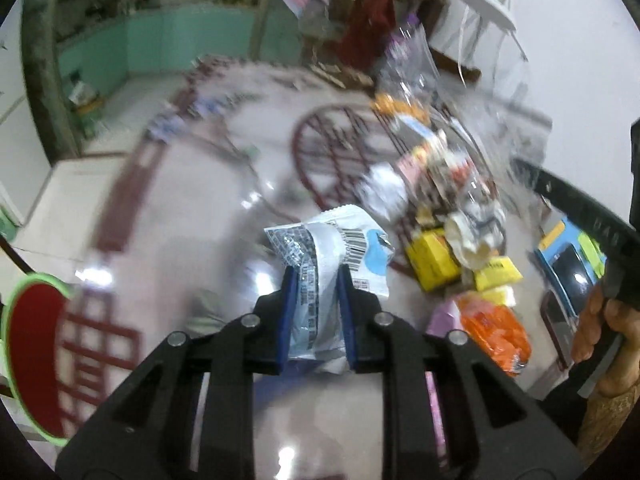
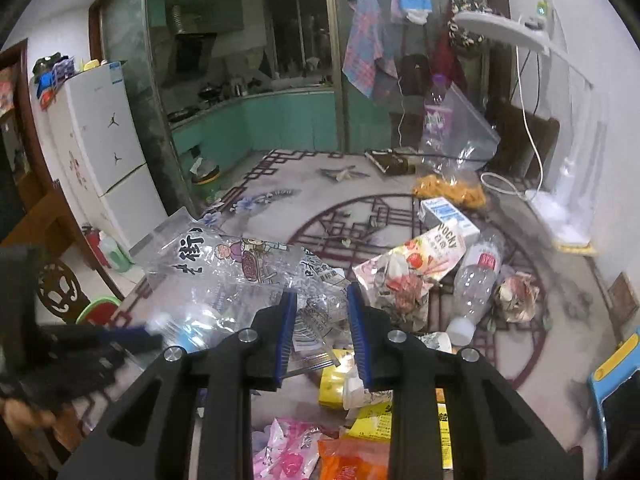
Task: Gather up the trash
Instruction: 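Carry the held bag and wrapper with both tools over the red bucket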
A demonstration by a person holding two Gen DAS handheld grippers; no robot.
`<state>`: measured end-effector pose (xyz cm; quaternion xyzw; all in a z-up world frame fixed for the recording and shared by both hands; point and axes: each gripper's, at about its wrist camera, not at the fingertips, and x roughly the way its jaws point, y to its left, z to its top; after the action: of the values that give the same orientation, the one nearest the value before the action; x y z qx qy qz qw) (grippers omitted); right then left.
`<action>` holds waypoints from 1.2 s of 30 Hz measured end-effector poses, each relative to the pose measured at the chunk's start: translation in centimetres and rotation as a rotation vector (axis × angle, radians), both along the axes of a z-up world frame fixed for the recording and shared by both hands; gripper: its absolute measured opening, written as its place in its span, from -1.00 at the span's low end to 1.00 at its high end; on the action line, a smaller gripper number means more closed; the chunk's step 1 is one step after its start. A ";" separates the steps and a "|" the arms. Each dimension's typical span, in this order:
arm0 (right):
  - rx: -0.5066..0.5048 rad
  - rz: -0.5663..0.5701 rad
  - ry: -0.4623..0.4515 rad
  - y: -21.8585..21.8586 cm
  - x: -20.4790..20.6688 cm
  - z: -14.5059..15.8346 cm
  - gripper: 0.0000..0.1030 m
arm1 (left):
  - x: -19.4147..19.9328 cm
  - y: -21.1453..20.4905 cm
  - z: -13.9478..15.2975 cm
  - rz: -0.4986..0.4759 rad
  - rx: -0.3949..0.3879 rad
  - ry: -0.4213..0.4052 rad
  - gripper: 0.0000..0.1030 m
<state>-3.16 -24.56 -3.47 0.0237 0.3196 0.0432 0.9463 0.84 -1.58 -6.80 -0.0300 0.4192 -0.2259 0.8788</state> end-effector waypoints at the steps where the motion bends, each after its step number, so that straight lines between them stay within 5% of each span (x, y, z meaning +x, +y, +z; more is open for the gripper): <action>1: -0.002 -0.003 -0.004 0.2 0.0 0.2 -0.51 | 0.0 0.9 0.5 0.015 -0.003 -0.016 -0.61; 10: 0.013 0.063 -0.031 5.4 -0.6 0.9 -0.51 | 0.3 10.0 3.2 0.182 -0.010 -0.105 -0.60; 25: 0.078 0.252 -0.023 17.4 2.8 1.1 -0.51 | -0.2 22.1 0.6 0.471 -0.006 -0.017 -0.60; 36: 0.108 0.343 -0.012 23.2 4.9 1.5 -0.51 | -0.2 25.6 -0.8 0.592 0.077 0.035 -0.60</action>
<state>1.74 -1.40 -1.96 0.0192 0.3104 0.2211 0.9244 0.66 24.06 -7.57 -0.1216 0.4157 0.0567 0.8996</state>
